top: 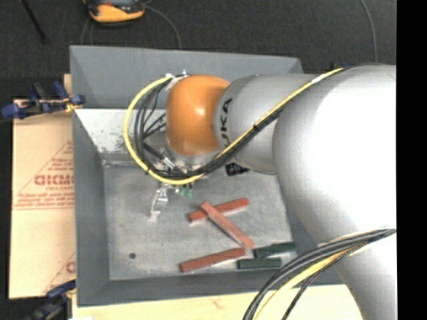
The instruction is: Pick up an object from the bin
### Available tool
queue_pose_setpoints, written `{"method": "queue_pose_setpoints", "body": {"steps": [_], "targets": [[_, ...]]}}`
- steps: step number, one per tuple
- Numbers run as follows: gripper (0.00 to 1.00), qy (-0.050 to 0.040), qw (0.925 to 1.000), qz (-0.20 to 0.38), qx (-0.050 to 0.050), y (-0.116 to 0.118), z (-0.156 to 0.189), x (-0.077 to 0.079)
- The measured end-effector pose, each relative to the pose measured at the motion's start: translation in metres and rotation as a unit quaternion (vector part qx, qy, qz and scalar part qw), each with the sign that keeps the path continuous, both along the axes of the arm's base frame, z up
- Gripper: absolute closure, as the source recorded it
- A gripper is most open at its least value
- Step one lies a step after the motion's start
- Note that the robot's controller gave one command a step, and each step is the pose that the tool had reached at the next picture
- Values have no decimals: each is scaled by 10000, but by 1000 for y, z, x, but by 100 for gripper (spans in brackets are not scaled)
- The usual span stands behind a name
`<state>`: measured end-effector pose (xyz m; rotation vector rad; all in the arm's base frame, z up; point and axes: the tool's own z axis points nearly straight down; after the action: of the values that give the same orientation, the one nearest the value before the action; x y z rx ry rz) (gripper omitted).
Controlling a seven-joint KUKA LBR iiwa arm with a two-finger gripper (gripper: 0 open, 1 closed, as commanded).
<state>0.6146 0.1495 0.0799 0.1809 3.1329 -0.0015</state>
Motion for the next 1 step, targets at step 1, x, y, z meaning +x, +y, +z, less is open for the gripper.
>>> {"method": "queue_pose_setpoints", "body": {"steps": [1], "targets": [[0,6,9998,-210,12,-29,20,-2]]}}
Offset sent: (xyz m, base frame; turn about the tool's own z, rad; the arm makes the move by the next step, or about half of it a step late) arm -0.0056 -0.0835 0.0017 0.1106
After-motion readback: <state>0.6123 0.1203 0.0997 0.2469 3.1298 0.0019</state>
